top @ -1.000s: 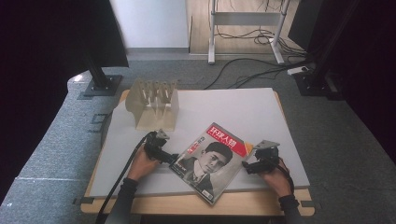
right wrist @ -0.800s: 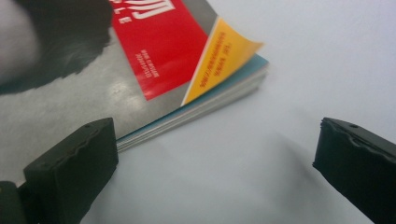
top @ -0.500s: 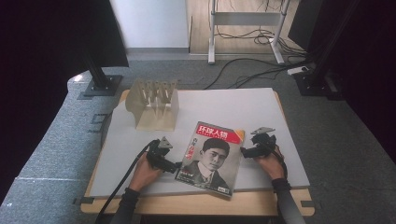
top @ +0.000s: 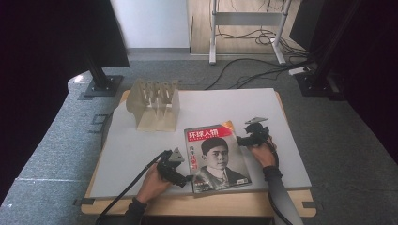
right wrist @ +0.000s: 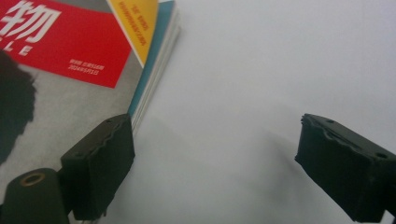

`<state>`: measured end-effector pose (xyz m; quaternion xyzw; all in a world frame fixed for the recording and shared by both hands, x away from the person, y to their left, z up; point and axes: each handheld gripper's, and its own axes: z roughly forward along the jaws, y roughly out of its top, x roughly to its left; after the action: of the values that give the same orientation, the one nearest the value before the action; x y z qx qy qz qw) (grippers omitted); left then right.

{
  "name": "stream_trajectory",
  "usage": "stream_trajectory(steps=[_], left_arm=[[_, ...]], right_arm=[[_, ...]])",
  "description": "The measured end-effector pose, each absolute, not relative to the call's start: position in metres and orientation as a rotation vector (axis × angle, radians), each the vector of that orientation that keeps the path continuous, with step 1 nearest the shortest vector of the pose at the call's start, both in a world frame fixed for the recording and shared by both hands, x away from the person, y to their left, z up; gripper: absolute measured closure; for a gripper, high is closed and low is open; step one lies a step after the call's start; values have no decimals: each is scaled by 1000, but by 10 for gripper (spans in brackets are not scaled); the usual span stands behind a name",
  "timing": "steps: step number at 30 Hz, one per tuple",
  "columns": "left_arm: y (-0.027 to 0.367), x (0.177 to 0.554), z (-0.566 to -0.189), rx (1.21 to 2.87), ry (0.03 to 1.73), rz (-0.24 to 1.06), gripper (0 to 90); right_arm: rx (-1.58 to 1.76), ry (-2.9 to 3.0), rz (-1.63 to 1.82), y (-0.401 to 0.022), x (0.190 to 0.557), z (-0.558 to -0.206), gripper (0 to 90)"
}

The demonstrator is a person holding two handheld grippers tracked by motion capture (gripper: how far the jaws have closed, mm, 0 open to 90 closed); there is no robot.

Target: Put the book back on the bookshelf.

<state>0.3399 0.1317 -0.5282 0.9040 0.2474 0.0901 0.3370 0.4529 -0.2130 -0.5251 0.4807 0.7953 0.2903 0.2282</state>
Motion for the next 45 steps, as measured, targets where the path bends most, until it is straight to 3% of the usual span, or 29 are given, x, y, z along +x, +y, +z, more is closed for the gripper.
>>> stream_trajectory(steps=[5, 12, 22, 24, 35, 45], left_arm=[[133, 344, -528, 2347, 640, 203, 0], [139, 361, -528, 2333, 743, 270, 0], [130, 359, -528, 2336, 731, 278, 0], [129, 359, -528, 2336, 733, 275, 0], [129, 360, -529, 2336, 735, 272, 0], [129, 359, -529, 2335, 737, 272, 0]], right_arm=[[1310, 2217, 809, -210, 458, -524, 119], [1311, 2284, 965, -213, 450, -512, 90], [1280, 2412, 1046, -181, 462, -522, 190], [1299, 2407, 1066, -179, 464, -521, 243], [1438, 2435, 1291, -198, 452, -520, 388], [1310, 2489, 1145, -179, 465, -514, 476]])
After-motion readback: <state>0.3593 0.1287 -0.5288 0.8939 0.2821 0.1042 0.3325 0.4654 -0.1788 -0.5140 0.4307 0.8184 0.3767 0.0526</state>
